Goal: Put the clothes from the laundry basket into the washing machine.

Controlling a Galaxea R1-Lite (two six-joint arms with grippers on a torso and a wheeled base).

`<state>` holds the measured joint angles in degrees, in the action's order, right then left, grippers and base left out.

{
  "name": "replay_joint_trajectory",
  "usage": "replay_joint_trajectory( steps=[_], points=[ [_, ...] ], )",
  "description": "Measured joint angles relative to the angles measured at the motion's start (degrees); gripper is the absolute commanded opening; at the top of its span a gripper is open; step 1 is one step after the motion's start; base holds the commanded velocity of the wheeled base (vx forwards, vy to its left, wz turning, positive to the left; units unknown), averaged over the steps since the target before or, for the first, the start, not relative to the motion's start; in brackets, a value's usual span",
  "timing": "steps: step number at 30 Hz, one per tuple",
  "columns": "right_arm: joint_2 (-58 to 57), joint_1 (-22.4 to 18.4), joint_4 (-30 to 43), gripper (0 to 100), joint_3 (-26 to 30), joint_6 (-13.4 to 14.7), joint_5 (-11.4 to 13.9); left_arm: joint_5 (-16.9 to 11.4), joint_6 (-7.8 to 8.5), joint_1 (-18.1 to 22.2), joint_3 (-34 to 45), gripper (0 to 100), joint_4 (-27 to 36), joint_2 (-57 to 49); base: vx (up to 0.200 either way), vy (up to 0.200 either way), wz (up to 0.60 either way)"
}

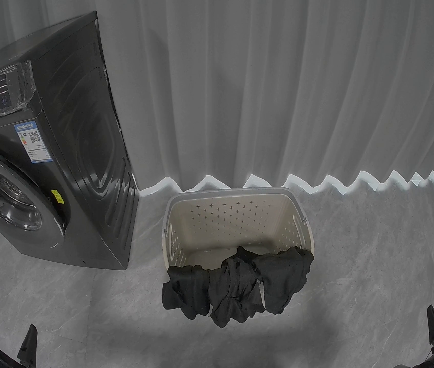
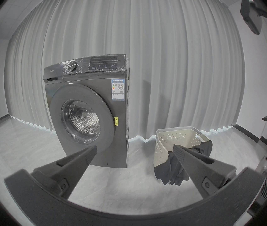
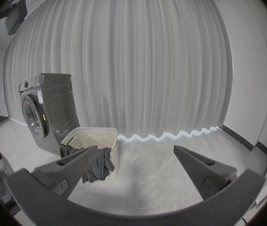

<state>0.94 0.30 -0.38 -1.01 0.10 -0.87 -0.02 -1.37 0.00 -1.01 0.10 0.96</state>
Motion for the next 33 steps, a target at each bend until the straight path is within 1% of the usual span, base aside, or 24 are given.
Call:
replay_joint_trajectory(
  steps=[27,33],
  points=[
    [0.0,0.0,0.05,100,0.0,0.0,0.07,-0.02,0.06,0.0,0.0,100,0.0,0.0,0.0,0.0,0.0],
    [0.0,0.02,0.02,100,0.0,-0.02,0.07,0.02,-0.11,0.0,0.0,100,0.0,0.0,0.2,0.0,0.0]
  ],
)
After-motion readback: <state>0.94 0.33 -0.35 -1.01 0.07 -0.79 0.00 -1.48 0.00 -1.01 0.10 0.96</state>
